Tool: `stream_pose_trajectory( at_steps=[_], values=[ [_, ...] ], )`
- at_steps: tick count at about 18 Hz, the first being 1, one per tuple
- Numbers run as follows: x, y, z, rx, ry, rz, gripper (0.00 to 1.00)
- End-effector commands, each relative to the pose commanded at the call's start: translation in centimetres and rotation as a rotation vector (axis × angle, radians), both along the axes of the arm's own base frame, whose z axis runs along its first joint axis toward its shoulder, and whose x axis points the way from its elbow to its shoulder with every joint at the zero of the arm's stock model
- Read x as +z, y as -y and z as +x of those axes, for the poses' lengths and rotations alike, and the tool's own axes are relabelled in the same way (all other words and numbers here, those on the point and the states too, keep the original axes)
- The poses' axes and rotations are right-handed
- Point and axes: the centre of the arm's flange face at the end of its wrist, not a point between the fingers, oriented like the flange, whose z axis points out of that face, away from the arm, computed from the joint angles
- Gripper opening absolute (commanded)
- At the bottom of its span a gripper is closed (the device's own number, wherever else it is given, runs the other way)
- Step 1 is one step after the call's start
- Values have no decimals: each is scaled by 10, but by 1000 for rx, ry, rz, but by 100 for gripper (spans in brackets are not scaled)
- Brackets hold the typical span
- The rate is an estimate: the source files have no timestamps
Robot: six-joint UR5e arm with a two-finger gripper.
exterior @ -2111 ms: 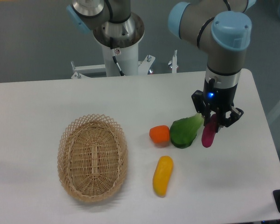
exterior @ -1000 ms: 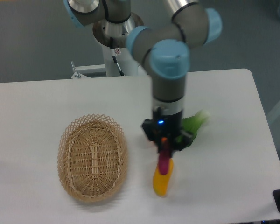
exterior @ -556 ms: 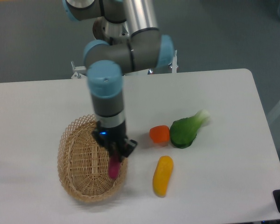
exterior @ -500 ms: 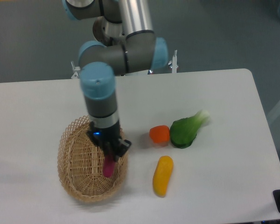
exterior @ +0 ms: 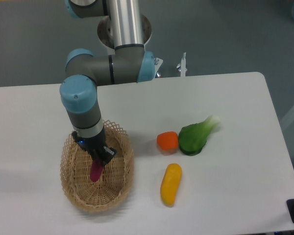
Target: Place the sweet potato in the basket
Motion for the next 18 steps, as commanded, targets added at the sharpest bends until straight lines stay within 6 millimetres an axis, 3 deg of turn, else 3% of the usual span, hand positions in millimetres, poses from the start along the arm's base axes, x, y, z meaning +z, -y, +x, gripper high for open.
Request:
stream_pose_trajectory(
  at_steps=[13, 14, 16, 17, 18],
  values=[
    [-22, -6, -2, -14, 16, -32, 43],
    [-20, -6, -3, -12, 13, -28, 54],
    [-16, -6, -3, -12, 10, -21, 88],
    [-14, -6, -4, -11, 2, -22, 98],
    [-10, -6, -6, -6, -20, -26, 100]
  ],
)
